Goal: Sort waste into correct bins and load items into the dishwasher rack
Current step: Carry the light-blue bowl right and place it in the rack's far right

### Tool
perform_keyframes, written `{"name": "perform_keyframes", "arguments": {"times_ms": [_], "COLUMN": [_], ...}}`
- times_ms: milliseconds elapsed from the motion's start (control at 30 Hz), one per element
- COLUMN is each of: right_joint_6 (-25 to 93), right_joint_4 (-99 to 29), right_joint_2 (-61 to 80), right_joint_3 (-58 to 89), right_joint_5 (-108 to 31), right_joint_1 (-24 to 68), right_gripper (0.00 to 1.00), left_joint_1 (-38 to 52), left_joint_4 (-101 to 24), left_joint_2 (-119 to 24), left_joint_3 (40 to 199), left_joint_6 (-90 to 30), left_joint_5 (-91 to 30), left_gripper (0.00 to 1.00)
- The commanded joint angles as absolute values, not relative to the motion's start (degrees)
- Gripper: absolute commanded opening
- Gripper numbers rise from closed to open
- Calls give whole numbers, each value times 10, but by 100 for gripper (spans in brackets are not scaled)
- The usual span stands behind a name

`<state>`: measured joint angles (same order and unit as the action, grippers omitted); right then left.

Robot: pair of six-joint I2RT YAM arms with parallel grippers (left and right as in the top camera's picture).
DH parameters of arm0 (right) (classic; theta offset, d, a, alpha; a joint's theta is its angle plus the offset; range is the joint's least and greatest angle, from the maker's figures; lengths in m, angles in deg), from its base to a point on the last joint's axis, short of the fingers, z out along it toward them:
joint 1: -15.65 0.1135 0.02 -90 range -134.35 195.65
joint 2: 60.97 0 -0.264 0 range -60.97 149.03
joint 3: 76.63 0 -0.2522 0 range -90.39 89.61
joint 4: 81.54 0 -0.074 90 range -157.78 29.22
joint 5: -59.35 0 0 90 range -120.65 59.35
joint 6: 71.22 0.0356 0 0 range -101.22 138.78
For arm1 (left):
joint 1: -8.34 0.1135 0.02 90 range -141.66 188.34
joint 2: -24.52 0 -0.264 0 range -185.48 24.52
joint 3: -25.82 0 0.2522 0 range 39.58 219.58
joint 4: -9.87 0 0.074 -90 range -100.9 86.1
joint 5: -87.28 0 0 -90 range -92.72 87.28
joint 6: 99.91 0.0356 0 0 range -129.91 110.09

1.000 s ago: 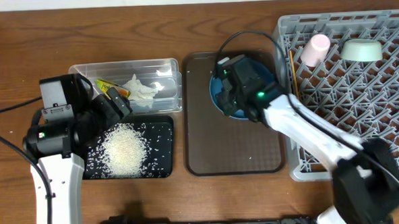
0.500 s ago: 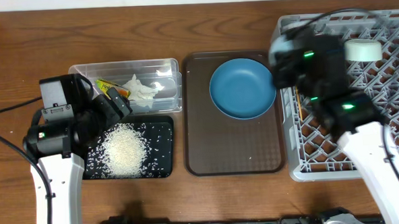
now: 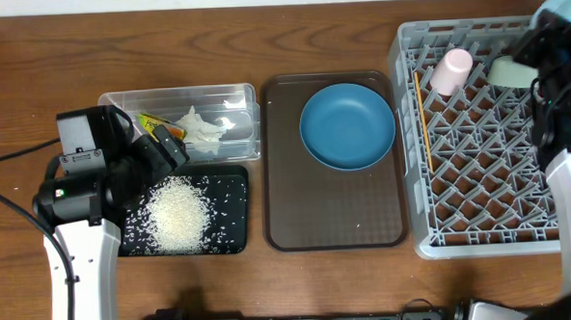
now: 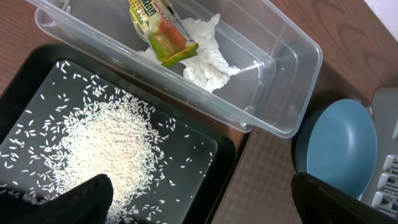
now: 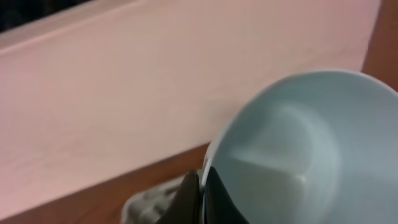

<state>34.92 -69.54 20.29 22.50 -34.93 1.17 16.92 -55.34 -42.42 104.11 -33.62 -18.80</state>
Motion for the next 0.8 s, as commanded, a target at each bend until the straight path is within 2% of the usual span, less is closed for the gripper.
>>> {"name": "perform_keyframes", "arguments": {"times_ms": [0, 233, 500, 767], "right_joint_6": [345, 346, 346, 346], "right_joint_4": [-730, -883, -1073, -1095], "right_joint_2": [241, 360, 476, 545], "right_joint_3": [225, 225, 225, 225], "right_joint_5": [-354, -359, -441, -442], "right_joint_1": [-7, -46, -95, -124], "right_gripper": [1, 1, 1, 1], "left_joint_1": [172, 172, 172, 172], "left_joint_4": [-555, -555, -555, -555], "left_joint_2": [-418, -418, -418, -418], "left_joint_3": [1042, 1042, 1042, 1042], "left_joint_6": [-329, -329, -329, -329], "left_joint_5": [-181, -181, -181, -181], "left_gripper": [95, 95, 94, 95]}}
